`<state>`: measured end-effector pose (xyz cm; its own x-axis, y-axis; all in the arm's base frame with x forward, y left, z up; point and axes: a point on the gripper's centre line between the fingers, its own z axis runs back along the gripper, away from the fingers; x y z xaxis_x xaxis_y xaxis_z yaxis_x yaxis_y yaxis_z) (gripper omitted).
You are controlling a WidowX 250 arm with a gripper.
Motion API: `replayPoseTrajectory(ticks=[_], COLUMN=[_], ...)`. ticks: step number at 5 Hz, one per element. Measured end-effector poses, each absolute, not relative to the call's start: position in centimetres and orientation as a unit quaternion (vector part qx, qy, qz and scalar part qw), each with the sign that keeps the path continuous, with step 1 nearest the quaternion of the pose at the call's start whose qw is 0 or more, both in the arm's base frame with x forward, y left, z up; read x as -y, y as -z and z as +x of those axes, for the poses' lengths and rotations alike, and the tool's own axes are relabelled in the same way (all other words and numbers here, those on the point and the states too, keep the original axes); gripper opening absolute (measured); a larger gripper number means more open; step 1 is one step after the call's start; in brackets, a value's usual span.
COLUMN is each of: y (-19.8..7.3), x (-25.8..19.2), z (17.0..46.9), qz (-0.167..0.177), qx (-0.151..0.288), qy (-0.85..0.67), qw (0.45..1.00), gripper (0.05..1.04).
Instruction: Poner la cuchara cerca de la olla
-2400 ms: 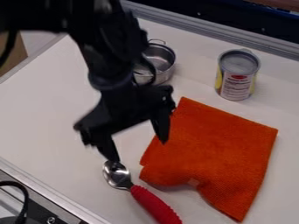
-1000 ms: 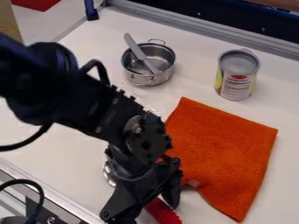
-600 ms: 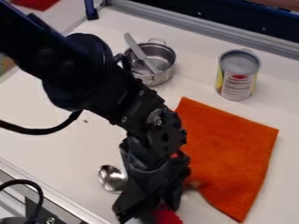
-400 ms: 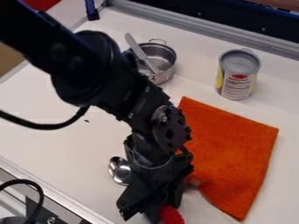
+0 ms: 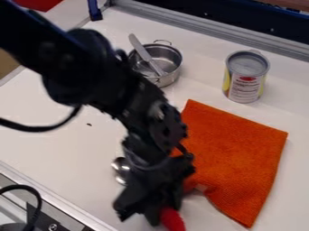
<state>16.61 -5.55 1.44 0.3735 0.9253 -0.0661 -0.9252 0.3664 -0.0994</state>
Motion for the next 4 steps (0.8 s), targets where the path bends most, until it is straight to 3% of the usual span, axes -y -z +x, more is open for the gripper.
replayPoseTrajectory(ticks=[1, 2, 3, 4], y=[-5.6, -7.4, -7.7, -7.6], x=[3.9, 1.5, -1.7, -4.7], z=[18.2, 20.4, 22.9, 24.9], qz=[-0.083, -0.073, -0.024, 0.008], qx=[0.011, 0.001, 0.01, 0.047], qy=[-0.563, -0.579, -0.511, -0.398], qw=[0.823, 0.812, 0.859, 0.916], gripper=[0.398, 0.398, 0.398, 0.397])
